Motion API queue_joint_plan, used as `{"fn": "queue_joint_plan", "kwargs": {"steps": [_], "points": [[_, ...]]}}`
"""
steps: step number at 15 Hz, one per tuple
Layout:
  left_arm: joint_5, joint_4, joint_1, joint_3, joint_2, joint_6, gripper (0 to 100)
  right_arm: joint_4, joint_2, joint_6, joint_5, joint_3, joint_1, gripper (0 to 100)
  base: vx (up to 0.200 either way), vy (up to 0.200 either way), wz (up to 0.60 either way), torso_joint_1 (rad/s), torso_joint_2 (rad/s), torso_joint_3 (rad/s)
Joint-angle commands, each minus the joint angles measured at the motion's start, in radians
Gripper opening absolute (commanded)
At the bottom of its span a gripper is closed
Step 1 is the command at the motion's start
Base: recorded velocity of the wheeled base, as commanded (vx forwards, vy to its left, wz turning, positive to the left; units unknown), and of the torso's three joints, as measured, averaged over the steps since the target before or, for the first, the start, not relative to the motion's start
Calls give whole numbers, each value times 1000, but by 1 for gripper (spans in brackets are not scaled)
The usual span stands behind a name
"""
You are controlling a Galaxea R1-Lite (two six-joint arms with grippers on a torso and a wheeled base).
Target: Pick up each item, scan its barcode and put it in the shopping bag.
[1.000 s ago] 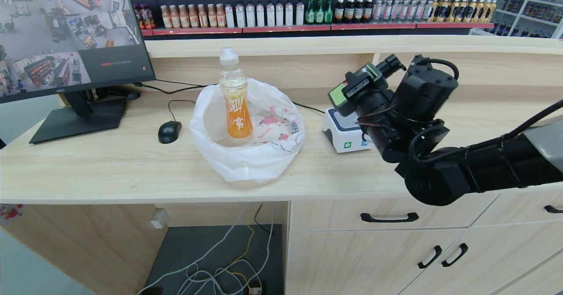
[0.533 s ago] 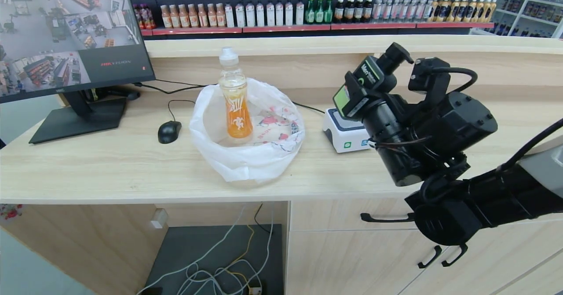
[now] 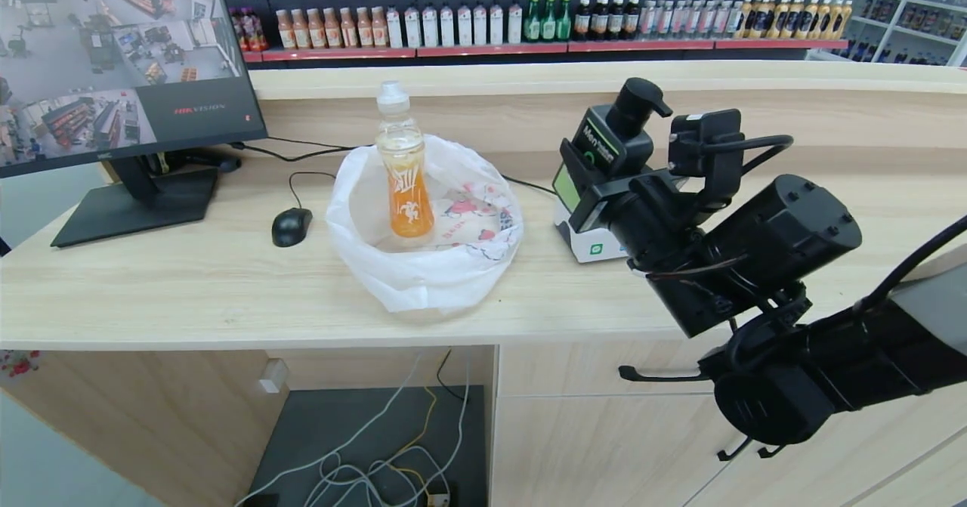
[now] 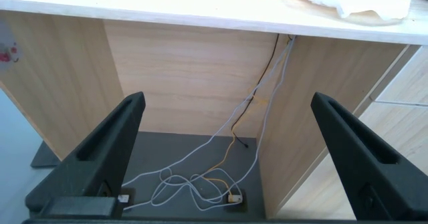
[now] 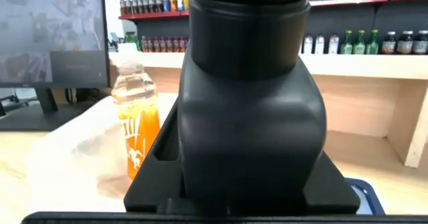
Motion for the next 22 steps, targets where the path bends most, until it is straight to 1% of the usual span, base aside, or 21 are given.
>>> {"fn": "queue_joint_plan", "kwargs": {"steps": [1,6,7,9,11,17,22], "points": [[0,0,0,0,0,-1,100,-1,13,-3,0,22,-8,0,0,0,0,0,0,0],[0,0,0,0,0,-2,100,-1,30,-2,-1,9,-22,0,0,0,0,0,0,0],[0,0,0,0,0,-2,100,-1,30,0,-1,3,-27,0,0,200,0,2,2,-2],[0,0,0,0,0,-4,100,-1,32,3,-1,-9,-70,0,0,200,0,5,2,0],[0,0,0,0,0,-5,100,-1,32,6,0,-9,-94,0,0,200,0,0,2,0],[0,0,0,0,0,-5,100,-1,39,30,0,-17,-91,0,0,200,0,2,2,1],[0,0,0,0,0,-4,100,-1,69,27,0,-63,-96,0,0,200,0,3,4,4]]}}
